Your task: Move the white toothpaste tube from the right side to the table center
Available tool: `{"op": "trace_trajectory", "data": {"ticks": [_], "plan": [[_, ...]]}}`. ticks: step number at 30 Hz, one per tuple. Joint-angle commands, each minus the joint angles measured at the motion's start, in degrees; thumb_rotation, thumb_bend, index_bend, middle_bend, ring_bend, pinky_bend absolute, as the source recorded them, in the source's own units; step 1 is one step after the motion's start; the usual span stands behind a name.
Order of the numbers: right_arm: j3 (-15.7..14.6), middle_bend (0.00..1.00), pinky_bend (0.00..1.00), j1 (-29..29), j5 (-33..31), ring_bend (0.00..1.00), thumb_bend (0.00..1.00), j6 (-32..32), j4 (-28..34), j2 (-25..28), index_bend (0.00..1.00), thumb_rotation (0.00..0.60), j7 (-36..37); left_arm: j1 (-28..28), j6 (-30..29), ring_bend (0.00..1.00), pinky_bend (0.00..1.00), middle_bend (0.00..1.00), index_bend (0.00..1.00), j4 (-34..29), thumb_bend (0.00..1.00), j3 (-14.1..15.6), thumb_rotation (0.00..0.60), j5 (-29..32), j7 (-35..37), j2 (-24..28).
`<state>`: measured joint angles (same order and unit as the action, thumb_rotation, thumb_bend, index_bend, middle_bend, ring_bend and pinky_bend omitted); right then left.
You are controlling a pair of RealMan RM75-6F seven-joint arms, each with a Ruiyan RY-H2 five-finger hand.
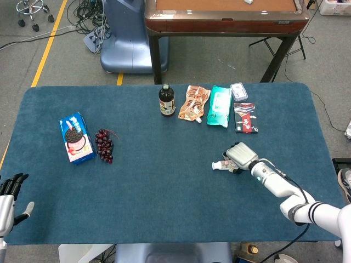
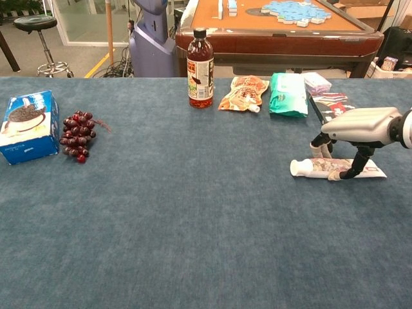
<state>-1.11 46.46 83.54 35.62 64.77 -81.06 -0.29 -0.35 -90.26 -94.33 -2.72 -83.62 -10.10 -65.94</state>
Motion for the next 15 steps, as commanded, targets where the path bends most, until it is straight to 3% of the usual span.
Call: {"op": "trace_trajectory", "data": {"ticks": [1,10,15], "plan": [[-0.02,0.46,0.26,-0.06,-0.23,0.33,0.36,-0.03,0.06,-0.15,0.44,0.600,-0.40,0.09,-0.06,0.18,0.03,0.16,0.15,0.08,0.26,0.01,0.600,0.00,0.23,-0.01],[-0.22,0.48,0.28,0.00,-0.88,0.35,0.38,-0.39,0.92,-0.25,0.47,0.600,-2.55,0.30,-0.23,0.18,0.03,0.16,0.15,0.72,0.26,0.04,0.600,-0.25,1.08,-0.11],[-0.06,0.52,0.30,0.02,-1.38,0.38,0.49,-0.28,1.88,-0.13,0.52,0.600,-3.65,0.29,-0.28,0.18,0.03,0.16,0.15,1.01,0.26,0.03,0.600,-0.55,1.56,-0.16]]}}
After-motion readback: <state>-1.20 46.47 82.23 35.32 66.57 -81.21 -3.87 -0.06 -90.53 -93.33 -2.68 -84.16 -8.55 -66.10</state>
